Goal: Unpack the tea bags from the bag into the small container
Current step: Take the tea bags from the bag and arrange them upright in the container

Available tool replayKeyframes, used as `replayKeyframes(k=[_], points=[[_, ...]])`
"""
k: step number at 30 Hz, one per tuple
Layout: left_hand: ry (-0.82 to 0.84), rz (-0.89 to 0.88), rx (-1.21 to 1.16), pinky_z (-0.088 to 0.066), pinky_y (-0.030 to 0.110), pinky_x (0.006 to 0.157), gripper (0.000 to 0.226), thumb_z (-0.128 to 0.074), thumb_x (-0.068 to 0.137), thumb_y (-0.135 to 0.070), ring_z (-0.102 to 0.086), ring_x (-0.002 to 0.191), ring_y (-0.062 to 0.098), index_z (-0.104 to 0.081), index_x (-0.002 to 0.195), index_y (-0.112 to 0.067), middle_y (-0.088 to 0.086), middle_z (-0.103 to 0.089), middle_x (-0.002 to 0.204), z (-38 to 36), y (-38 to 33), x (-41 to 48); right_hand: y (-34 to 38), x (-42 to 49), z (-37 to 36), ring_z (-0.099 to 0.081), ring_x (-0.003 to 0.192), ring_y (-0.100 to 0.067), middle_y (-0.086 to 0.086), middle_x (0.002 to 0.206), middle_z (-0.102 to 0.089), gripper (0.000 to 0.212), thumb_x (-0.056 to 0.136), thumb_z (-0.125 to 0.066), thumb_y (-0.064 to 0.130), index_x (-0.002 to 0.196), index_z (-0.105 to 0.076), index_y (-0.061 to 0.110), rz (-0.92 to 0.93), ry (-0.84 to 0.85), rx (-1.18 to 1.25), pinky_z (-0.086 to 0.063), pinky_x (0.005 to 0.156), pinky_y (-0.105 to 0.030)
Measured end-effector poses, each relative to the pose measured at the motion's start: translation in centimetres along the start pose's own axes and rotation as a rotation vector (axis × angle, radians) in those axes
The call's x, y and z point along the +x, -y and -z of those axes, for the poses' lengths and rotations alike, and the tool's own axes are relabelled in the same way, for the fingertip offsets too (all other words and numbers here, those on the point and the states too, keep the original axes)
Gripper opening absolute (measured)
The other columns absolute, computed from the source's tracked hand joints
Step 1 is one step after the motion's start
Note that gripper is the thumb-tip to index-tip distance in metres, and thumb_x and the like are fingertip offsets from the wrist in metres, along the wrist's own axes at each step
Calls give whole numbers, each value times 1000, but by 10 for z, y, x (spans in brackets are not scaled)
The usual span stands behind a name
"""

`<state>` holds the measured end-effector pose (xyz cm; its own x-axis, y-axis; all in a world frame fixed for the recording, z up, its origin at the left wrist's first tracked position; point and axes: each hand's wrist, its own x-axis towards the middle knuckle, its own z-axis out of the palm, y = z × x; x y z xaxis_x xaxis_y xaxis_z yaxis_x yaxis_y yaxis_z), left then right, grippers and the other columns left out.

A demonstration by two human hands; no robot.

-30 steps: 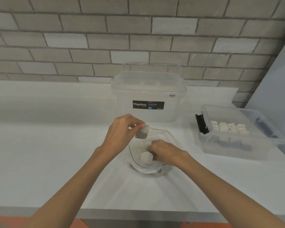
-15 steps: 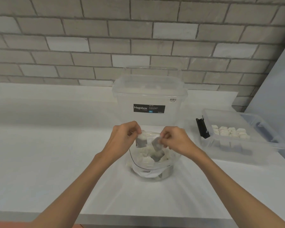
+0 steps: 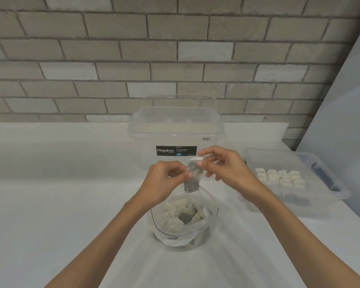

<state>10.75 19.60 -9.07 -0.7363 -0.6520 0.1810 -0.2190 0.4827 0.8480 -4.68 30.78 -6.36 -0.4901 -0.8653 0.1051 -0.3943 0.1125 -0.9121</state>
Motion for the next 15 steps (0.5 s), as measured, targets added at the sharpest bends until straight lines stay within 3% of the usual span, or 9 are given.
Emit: replayKeyframes(k=[3,5,9,12,15], points=[[29,-23,-12,-46,16,74,6,-72,84,-27,-65,76,3,-75,81,-23,-11,-73,78,-5,-13,11,10,4,20,-64,69,-16,7,85,-72,9,85,-70,27,94,-72,30,129,-14,-154,-50,67,-25],[52,-59,-6,-46,15,74,6,-72,84,-26,-66,77,1,-76,81,-23,-13,-73,79,-11,-25,19,15,7,36,-64,70,-10,10,81,-73,5,85,-70,25,86,-75,26,178,-24,-237,-51,71,-23],[102,-124,-4,-50,21,82,8,-72,84,-28,-68,82,3,-76,84,-21,-11,-74,82,-30,-51,40,22,7,77,-61,65,2,12,75,-71,4,85,-71,23,84,-74,23,233,-53,-350,-45,65,-9],[90,-157,-25,-52,26,85,3,-74,83,-24,-70,83,8,-76,85,-23,-9,-75,83,-49,-68,62,21,5,114,-61,59,1,11,68,-68,5,86,-70,18,86,-74,21,252,-150,-397,-47,63,-8],[75,-200,-17,-51,24,77,11,-71,85,-17,-68,73,7,-73,93,-24,-5,-73,77,-71,-84,84,11,4,154,-62,61,-1,8,67,-68,12,88,-67,16,95,-73,23,237,-235,-499,-46,63,-12]])
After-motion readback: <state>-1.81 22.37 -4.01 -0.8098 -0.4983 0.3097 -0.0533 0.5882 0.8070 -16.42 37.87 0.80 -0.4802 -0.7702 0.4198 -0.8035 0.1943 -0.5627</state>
